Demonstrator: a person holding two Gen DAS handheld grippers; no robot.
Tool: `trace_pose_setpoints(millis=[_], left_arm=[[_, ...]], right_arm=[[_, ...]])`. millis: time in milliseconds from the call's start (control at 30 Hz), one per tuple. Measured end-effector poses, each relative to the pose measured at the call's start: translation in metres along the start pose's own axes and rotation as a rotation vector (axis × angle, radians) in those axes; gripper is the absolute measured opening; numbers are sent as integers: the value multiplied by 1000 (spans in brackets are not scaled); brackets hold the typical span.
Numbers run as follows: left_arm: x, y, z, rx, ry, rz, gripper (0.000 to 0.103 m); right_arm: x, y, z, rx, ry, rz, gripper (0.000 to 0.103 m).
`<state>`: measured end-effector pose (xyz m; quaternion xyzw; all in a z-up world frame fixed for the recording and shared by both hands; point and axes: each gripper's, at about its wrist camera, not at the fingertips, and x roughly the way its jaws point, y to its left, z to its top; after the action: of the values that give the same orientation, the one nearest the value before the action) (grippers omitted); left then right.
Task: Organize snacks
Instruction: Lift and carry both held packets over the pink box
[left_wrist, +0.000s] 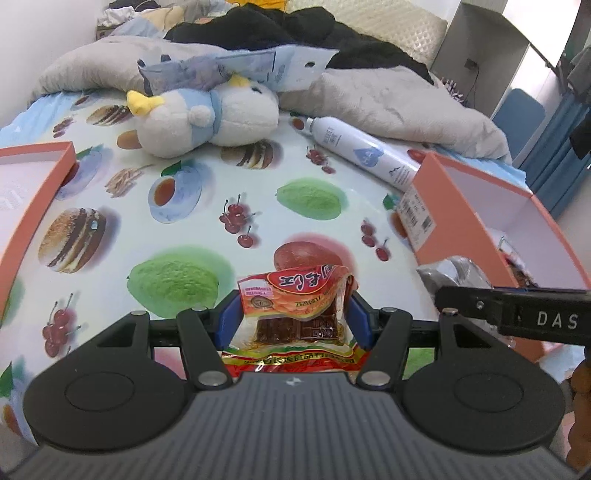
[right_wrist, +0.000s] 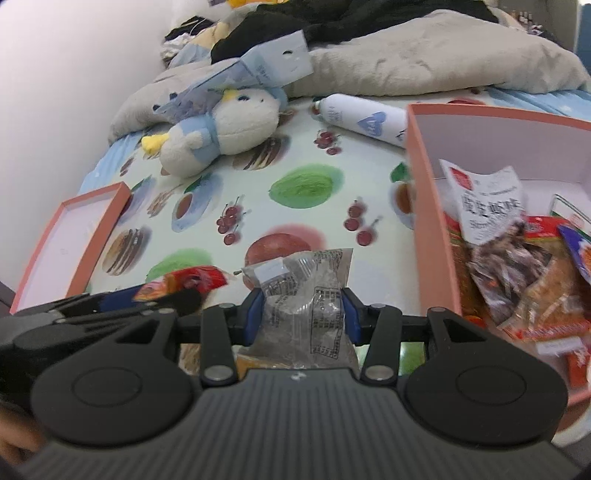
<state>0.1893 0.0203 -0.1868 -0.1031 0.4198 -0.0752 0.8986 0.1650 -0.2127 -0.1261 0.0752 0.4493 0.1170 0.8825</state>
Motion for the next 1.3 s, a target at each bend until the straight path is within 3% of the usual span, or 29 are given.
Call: trace_pose_setpoints(millis=[400,733,1067,1300], left_arm=[[-61,-31,27,-10,-105,-70,65],[-87,-88,70,43,-175,-159,65],[-82,-168,118,118,-222,-252,65],[-58,-229,138,180,-211,-295,65]], right_arm=[[-63,-8,8,21,-123,-14,48],[-109,-50,34,71,-222,-62,48],[-139,-98,65,101,-302,-89,48],[-149,-146,77,138,-340,-135,48]])
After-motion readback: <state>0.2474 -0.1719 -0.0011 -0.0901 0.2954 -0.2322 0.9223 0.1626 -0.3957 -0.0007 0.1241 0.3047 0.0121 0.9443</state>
